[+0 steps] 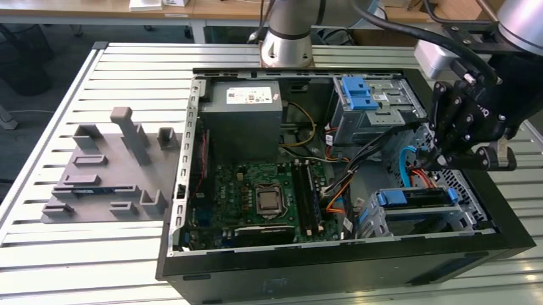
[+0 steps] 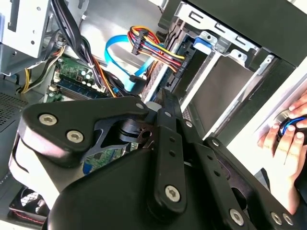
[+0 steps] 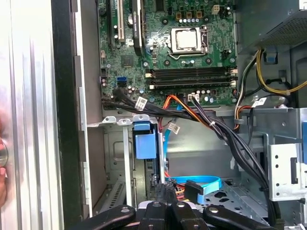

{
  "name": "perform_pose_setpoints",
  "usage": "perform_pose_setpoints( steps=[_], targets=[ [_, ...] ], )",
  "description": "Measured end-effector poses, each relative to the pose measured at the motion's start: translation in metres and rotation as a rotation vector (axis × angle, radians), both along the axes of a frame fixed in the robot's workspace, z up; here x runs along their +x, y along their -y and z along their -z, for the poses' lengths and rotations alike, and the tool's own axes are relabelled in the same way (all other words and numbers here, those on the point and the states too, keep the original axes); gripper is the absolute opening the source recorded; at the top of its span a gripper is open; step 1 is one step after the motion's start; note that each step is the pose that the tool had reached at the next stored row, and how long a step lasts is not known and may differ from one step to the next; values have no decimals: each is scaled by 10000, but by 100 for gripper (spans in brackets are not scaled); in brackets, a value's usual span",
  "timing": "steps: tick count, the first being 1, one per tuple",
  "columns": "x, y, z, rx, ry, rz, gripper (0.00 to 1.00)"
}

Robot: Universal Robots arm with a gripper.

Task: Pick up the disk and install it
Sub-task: 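Insert the second disk wire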

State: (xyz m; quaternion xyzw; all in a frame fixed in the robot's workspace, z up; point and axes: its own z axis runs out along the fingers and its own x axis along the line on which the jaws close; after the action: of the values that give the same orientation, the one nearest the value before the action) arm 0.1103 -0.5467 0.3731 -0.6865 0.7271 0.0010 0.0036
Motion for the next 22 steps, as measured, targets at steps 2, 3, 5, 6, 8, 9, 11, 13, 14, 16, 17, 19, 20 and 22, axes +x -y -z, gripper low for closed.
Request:
perform_pose_setpoints(
  steps=[2,3,5,6,8,9,11,13,14,16,17,19,20,22],
  targets=[
    [0,-24,0,0,0,0,11],
    [0,-38,0,-1,0,0,11],
    [0,-65,0,0,0,0,11],
    [0,-77,0,1,0,0,11],
    [0,-105,0,0,0,0,11],
    [0,-120,0,0,0,0,11],
    [0,-148,-2,-1,0,0,11],
    [0,-173,-6,-2,0,0,11],
    [0,-183,-8,1,0,0,11],
    [0,-202,-18,0,-1,0,11],
    [0,-209,-24,-1,-1,0,11],
    [0,-226,-38,-1,-1,0,11],
    [0,-232,-45,-1,-1,0,11],
    [0,-242,-60,-1,-2,0,11]
  ],
)
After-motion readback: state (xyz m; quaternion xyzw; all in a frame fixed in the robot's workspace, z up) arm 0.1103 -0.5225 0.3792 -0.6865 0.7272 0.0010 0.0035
